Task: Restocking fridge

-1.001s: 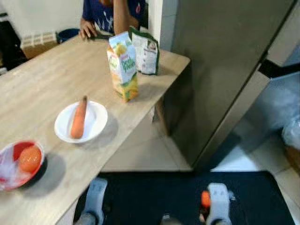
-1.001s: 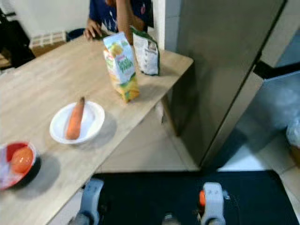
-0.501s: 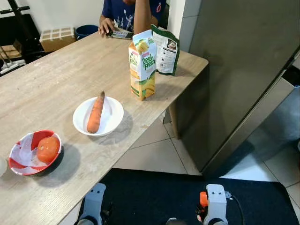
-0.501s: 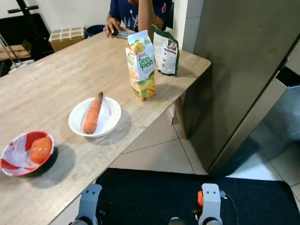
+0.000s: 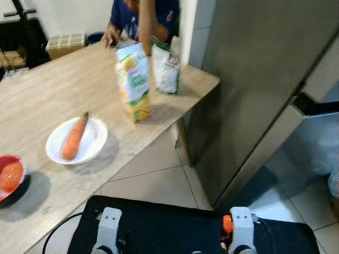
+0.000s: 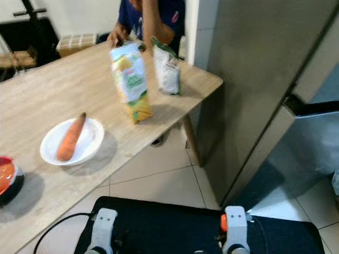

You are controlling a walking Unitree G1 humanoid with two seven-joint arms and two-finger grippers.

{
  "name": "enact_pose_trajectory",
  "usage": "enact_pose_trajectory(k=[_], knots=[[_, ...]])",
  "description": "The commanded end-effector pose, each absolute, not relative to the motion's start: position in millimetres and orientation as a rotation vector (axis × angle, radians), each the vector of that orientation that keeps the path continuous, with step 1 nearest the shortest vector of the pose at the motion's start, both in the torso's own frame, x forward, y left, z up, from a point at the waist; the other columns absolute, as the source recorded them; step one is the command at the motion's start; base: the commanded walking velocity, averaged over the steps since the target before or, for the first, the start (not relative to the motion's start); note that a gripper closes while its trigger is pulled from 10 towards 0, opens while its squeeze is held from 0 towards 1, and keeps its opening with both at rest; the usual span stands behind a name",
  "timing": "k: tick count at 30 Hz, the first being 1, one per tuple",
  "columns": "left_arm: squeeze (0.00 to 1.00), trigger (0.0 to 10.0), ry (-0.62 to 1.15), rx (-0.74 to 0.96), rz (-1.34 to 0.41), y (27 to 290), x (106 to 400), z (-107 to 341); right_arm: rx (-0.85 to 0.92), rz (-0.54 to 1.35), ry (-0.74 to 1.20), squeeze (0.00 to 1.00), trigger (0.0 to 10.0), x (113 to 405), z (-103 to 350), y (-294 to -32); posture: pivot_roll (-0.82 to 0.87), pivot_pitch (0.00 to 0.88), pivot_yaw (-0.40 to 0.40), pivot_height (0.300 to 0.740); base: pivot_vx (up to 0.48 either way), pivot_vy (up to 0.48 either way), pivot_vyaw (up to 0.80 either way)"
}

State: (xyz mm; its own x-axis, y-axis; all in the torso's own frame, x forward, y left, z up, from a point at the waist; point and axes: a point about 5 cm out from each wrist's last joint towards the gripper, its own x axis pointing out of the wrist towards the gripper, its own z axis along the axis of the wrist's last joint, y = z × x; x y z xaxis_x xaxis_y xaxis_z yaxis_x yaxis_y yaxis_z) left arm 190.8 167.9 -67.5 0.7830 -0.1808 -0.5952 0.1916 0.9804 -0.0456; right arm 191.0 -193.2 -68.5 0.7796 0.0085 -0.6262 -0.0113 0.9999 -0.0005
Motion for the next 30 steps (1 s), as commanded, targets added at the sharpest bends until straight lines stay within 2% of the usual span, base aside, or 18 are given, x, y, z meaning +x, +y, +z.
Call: enact_pose_trajectory(k=[1, 7, 23, 27, 30], knots=[[0.00, 10.0, 0.675, 0.014, -0.191, 171, 182, -73, -0.011, -0.001, 0.687, 0.00, 10.0, 188, -70, -198, -0.15, 0.124, 0.031, 0.740, 0.000, -0.352, 0.00], [0.00, 10.0, 0.672, 0.010, -0.138, 178, 180, -73, -0.005, 0.014, 0.695, 0.00, 10.0, 189, -70, -193, -0.15, 0.122, 0.034, 0.740, 0.000, -0.116, 0.00], [0.00, 10.0, 0.674, 0.023, -0.163, 180, 179, -73, -0.009, 0.012, 0.692, 0.00, 10.0, 192, -69, -192, -0.15, 0.116, 0.036, 0.740, 0.000, 0.000, 0.00], [0.00, 10.0, 0.671, 0.016, -0.165, 178, 180, -72, -0.012, 0.015, 0.693, 0.00, 10.0, 192, -69, -192, -0.16, 0.115, 0.040, 0.740, 0.000, -0.480, 0.00], [0.00, 10.0, 0.692, 0.003, -0.138, 179, 179, -74, -0.014, 0.014, 0.694, 0.00, 10.0, 191, -70, -192, -0.17, 0.112, 0.046, 0.740, 0.000, 0.000, 0.00]])
